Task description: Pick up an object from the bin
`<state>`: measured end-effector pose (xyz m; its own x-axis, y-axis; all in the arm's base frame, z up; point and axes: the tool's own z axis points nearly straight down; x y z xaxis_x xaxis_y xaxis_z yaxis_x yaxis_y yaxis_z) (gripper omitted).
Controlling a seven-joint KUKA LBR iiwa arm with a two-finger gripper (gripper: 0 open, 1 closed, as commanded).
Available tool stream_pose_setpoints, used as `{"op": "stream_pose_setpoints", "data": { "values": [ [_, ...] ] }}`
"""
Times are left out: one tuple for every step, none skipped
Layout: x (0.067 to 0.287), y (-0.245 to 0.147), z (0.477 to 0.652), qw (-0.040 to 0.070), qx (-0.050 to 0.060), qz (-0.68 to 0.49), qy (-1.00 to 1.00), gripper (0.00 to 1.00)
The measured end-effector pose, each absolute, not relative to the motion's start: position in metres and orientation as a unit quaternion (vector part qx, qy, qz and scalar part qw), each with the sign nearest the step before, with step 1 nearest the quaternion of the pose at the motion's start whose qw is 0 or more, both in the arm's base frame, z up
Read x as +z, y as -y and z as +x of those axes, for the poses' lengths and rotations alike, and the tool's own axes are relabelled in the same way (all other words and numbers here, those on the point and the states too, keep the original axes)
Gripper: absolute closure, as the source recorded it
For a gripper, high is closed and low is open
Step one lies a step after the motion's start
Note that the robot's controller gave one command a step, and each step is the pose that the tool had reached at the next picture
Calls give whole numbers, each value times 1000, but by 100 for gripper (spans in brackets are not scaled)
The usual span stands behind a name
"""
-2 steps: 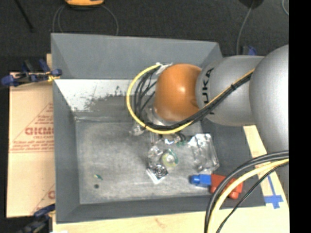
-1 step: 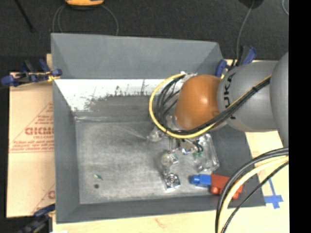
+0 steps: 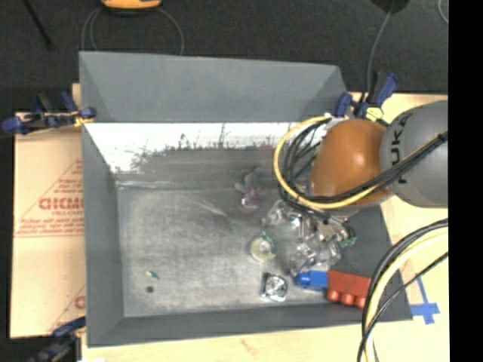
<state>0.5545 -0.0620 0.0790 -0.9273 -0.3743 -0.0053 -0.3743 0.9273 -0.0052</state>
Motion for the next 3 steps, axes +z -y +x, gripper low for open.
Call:
{"op": "stream_pose_setpoints", "data": {
  "values": [
    [78,-12,518,4,0,-219,-976,0],
    [76,-19,486,15,-4,-336,-942,0],
    [76,-45,486,9,-4,-424,-905,0]
  ]
}}
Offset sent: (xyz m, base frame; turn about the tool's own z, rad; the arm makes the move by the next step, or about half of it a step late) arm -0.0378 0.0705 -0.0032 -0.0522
